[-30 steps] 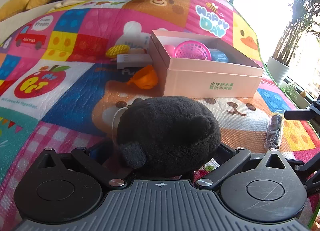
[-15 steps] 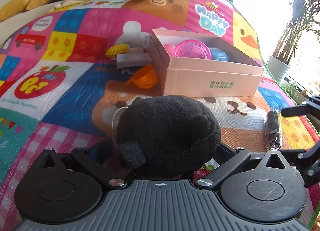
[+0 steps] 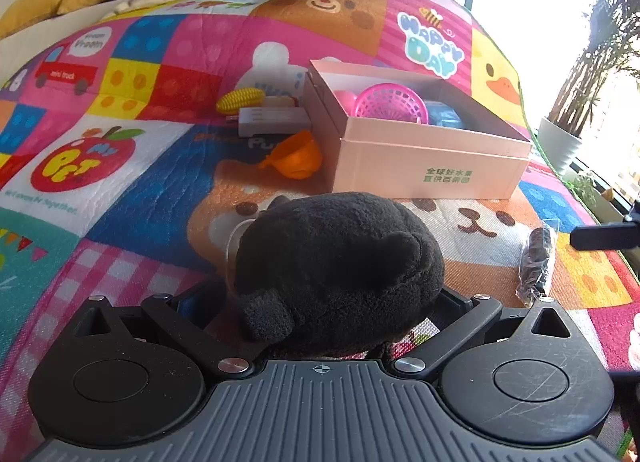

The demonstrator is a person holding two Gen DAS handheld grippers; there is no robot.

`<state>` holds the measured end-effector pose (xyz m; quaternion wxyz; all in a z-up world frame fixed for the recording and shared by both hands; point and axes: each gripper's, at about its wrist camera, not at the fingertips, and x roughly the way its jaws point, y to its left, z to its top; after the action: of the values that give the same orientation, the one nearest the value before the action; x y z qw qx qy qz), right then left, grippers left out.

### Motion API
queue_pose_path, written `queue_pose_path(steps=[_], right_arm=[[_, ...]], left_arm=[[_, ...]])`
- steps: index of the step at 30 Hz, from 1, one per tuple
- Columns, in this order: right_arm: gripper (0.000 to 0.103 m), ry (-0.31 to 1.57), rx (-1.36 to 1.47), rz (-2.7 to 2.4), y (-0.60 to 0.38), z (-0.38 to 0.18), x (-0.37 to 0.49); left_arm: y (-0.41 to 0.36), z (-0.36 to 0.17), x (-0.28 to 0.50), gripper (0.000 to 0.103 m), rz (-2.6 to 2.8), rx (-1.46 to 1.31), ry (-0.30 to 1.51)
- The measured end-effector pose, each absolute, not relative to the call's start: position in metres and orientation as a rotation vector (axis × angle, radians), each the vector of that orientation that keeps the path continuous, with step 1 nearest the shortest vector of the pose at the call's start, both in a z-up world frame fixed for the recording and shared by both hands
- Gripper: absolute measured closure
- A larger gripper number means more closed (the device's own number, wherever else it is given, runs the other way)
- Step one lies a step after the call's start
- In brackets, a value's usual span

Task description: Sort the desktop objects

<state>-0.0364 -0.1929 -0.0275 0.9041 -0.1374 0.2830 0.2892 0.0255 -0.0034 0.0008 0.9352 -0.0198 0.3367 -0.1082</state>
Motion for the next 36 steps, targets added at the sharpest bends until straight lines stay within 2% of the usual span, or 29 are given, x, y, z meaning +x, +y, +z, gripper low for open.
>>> queue_pose_path(steps=[4,6,8,10,13,16,18,20,22,30,36], right_arm=[[0.001,0.603,-0.249,0.433,-0.219,-0.026,-0.010],[0.017,0.647,-0.167,0.356,-0.234,-0.028,0.012],[0.044,0.710,-0.109,0.294,-0.243,-0.034,0.035],[0.050,0.741,-0.102,0.249,-0.247,-0.043,0.050],[0.051,0.752,-0.109,0.229,-0.251,-0.051,0.052],[0.050,0.774,-0.108,0.227,-0.254,-0.049,0.038],[0.045,0.792,-0.093,0.253,-0.259,-0.048,0.026],[0.017,0.784,-0.062,0.284,-0.263,-0.044,0.012],[0.000,0.734,-0.061,0.283,-0.263,-0.039,-0.003],[0.000,0.688,-0.144,0.222,-0.228,-0.045,-0.031],[0.000,0.771,0.007,0.183,-0.236,-0.054,-0.021]], left_arm=[[-0.004,0.001,0.026,0.000,-0.221,-0.040,0.689],[-0.004,0.000,0.026,0.000,-0.220,-0.037,0.689],[-0.005,0.000,0.026,0.000,-0.219,-0.033,0.690],[-0.006,0.000,0.026,0.000,-0.217,-0.026,0.690],[-0.007,0.000,0.024,0.000,-0.225,-0.021,0.684],[-0.008,0.000,0.024,0.000,-0.230,-0.019,0.684],[-0.008,0.000,0.024,0.000,-0.229,-0.017,0.685],[-0.008,0.000,0.024,0.000,-0.229,-0.020,0.685],[-0.008,0.000,0.024,0.000,-0.228,-0.017,0.685],[-0.008,0.000,0.024,0.000,-0.223,-0.015,0.685],[-0.006,0.000,0.024,0.000,-0.224,-0.021,0.684]])
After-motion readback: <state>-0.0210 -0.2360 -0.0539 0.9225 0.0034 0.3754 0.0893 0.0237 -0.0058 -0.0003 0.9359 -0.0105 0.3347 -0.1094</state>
